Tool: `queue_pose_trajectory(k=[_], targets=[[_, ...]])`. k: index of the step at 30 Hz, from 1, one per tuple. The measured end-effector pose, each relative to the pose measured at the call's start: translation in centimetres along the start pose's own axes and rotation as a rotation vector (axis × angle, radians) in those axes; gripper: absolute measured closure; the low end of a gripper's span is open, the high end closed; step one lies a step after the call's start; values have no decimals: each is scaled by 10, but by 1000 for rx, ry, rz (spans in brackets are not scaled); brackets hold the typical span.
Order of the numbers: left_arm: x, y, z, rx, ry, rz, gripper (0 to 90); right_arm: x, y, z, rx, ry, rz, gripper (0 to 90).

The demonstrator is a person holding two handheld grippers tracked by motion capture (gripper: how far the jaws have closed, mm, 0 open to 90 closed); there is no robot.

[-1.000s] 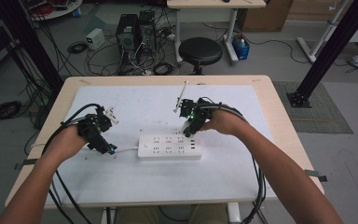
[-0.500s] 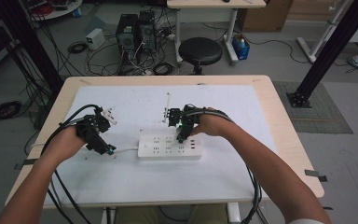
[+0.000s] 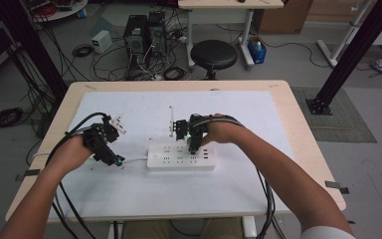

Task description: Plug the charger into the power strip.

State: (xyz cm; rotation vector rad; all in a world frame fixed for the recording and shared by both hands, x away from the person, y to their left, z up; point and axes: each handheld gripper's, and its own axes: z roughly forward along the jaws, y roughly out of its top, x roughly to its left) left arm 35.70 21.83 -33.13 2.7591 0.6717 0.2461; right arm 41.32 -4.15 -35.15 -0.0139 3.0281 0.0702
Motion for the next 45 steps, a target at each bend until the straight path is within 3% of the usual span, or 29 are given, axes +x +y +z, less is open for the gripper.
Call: queue_pose_trajectory(k=[3,11,15,17,19,22,28,34,37,41,45], targets=[[-1,-1,0,-5,1,-3,210,-1,2,0,20,8,5,622],[-1,-4,3,-7,-7,-10,210,0,3,1,11,2,-11,623],[-2,-5,5,-16,-10,-11,209,4,7,9,48,-18,-48,623],[-3,-6,8,-23,-15,-25,210,1,4,10,22,-3,-39,623],[-1,-7,9,-4,-21,-10,210,0,2,9,16,4,-19,623],[0,-7,10,-9,-22,-17,210,-1,2,10,20,8,-26,622],[-2,-8,11,-19,-26,-15,210,2,4,10,32,-9,-43,623],[-2,-6,11,-18,-27,-7,210,-2,9,10,79,20,-20,625],[-2,-6,12,-23,-27,-4,210,-4,13,11,94,28,-35,625],[-2,-6,14,-47,-33,-31,210,-4,16,13,101,29,-31,626],[0,-6,12,-43,-30,-20,210,-7,15,14,95,44,-23,625]])
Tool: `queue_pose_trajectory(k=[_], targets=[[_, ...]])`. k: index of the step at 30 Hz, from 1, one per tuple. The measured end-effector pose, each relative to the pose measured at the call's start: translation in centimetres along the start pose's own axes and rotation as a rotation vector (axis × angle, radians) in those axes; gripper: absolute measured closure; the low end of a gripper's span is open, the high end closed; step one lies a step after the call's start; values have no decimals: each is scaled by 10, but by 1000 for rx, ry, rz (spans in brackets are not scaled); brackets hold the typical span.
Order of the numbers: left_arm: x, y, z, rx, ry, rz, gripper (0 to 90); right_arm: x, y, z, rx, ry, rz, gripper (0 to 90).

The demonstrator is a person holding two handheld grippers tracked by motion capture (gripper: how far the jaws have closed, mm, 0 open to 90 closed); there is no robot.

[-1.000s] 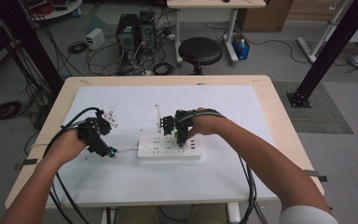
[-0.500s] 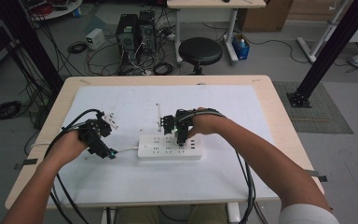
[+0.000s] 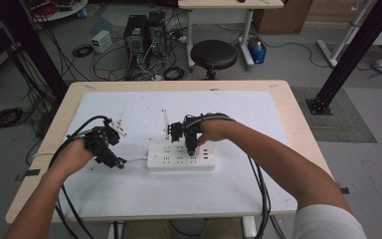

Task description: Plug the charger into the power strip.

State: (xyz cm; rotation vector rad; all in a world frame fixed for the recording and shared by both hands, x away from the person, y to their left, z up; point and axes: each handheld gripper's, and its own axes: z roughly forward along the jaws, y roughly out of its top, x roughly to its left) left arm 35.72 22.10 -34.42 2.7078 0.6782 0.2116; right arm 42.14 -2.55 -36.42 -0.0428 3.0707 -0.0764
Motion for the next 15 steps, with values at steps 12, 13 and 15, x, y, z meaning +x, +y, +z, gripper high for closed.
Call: queue_pose_trajectory(k=[12,13,15], targets=[[0,0,1,-4,2,-12,210,0,-22,5,-163,18,90,622],[1,0,0,3,1,-3,210,0,-23,6,-166,19,86,622],[0,-1,0,-7,2,-13,210,-1,-23,6,-172,22,81,622]])
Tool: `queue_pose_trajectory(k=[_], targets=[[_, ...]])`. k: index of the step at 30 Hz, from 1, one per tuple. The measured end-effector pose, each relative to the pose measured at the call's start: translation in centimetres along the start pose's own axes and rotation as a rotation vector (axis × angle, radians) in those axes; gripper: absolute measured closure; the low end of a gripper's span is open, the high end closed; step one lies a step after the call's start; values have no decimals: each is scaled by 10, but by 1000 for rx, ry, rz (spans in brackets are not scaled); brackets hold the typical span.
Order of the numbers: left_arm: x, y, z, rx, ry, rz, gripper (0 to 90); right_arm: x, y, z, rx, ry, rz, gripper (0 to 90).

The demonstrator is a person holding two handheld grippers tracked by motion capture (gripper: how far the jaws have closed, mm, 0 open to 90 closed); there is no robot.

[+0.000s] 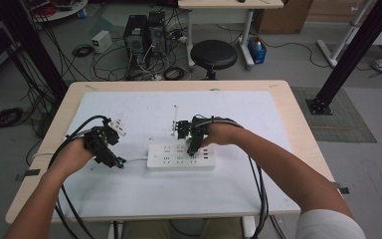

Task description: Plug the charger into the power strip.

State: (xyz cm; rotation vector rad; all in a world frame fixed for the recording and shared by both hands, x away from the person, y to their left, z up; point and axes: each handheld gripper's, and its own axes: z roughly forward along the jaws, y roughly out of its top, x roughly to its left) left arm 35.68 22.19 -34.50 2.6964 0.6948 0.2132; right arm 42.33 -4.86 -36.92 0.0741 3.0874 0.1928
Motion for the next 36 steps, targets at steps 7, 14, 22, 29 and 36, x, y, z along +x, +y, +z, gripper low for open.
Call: queue_pose_trajectory(k=[7,14,22,29,36], targets=[[3,0,1,6,-6,2,210,-1,0,1,-5,9,-5,620],[2,2,2,9,-8,16,210,-1,0,1,-6,5,-22,618],[2,-3,-1,4,-1,8,210,0,-4,3,-2,-14,-21,511],[3,-3,-2,-10,-2,0,210,-13,-18,-23,-186,23,112,238],[1,-1,0,0,-6,14,210,-27,-39,-41,-211,89,315,109]])
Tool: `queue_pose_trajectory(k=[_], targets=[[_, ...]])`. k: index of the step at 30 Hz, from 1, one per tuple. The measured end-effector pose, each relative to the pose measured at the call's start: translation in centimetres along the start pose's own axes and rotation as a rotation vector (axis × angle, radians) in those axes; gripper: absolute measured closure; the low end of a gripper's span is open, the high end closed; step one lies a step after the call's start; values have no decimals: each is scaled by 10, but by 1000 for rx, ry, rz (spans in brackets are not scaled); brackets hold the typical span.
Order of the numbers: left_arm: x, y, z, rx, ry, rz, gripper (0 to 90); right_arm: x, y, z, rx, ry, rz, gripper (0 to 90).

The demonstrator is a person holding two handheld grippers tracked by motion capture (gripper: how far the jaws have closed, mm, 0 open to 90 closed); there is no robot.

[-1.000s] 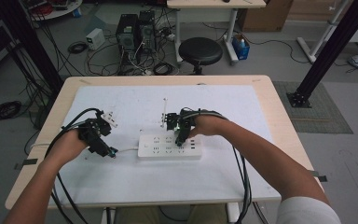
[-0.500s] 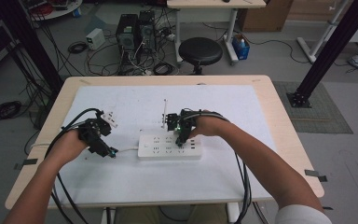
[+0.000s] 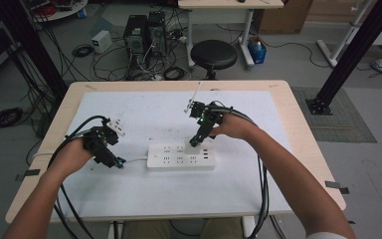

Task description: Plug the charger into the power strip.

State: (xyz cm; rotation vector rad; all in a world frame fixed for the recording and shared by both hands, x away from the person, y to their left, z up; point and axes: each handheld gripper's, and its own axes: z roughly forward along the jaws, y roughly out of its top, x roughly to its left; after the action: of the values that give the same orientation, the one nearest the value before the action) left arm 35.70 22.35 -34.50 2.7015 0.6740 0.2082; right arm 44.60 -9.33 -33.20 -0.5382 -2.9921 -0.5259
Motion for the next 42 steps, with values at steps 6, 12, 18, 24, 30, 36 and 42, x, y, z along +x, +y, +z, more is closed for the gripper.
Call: queue_pose_trajectory(k=[6,12,18,24,30,36,42], targets=[[-1,1,0,-6,-4,5,210,2,-11,-18,-67,-58,22,108],[-3,1,0,-14,-9,8,210,7,-19,-35,-75,-133,49,108],[-4,1,0,-17,-11,15,210,14,-33,-50,-3,-223,49,7],[-7,2,-2,-23,-9,36,210,19,-57,-64,41,-293,84,8],[-7,1,-7,-40,4,38,210,26,-88,-81,21,-305,110,8],[-6,0,-10,-76,27,-8,210,31,-113,-87,17,-318,144,8],[-1,0,-13,-63,50,-26,210,31,-128,-87,-3,-314,170,9]])
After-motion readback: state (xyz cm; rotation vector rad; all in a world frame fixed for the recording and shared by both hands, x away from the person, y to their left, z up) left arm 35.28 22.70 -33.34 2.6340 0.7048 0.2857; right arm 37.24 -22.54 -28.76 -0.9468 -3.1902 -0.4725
